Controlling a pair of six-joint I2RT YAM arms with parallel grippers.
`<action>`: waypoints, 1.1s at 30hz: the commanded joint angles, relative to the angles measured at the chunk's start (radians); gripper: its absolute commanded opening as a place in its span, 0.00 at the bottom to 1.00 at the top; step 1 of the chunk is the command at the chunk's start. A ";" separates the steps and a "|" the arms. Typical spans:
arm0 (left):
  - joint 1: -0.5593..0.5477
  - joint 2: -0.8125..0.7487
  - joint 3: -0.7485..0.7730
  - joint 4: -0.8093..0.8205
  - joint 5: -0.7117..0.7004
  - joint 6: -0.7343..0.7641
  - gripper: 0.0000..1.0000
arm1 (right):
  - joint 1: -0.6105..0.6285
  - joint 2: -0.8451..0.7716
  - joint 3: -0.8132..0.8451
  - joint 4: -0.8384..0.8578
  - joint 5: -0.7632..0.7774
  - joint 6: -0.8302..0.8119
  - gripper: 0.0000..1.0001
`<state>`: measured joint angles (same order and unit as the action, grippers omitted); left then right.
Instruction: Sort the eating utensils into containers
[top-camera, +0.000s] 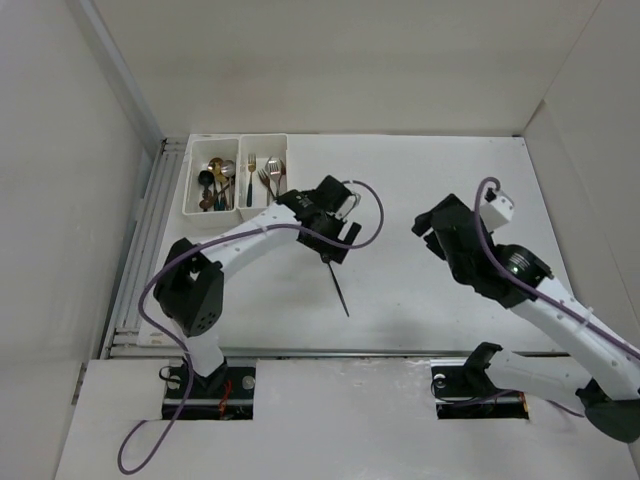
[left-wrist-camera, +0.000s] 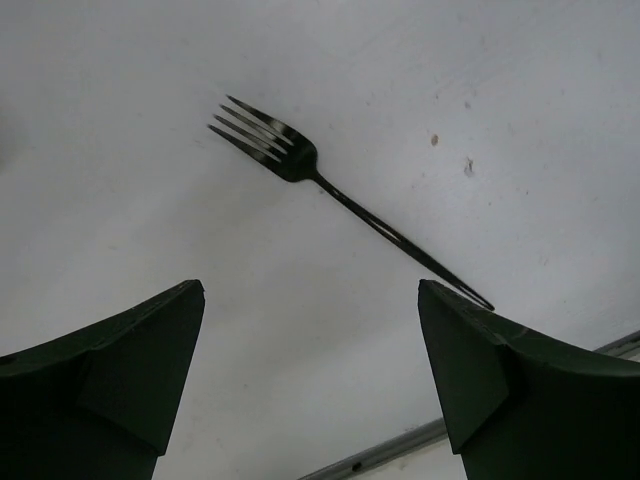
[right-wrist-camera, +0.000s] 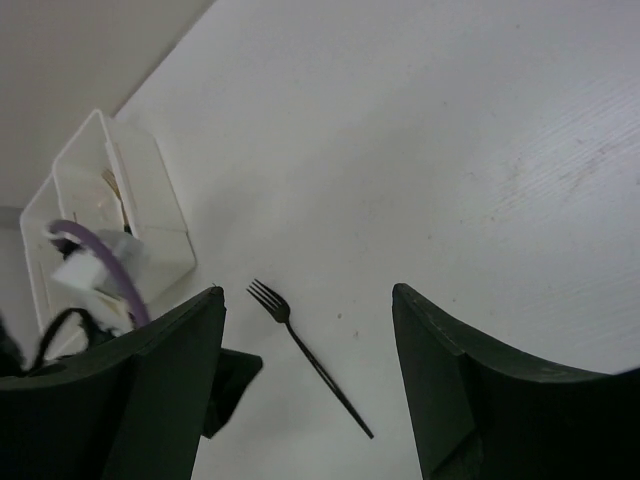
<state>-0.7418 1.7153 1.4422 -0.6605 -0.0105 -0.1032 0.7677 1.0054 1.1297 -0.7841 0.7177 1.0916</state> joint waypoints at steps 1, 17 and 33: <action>-0.042 0.006 -0.006 -0.021 0.047 -0.015 0.86 | 0.010 -0.098 -0.022 -0.151 0.110 0.189 0.73; -0.045 0.268 -0.039 -0.008 0.136 -0.067 0.73 | 0.010 -0.192 0.005 -0.276 0.135 0.221 0.72; 0.042 0.269 0.165 -0.017 0.166 0.019 0.00 | 0.010 -0.140 0.025 -0.224 0.144 0.147 0.72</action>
<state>-0.7341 2.0438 1.5070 -0.6765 0.2108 -0.1337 0.7677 0.8566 1.1175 -1.0424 0.8352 1.2842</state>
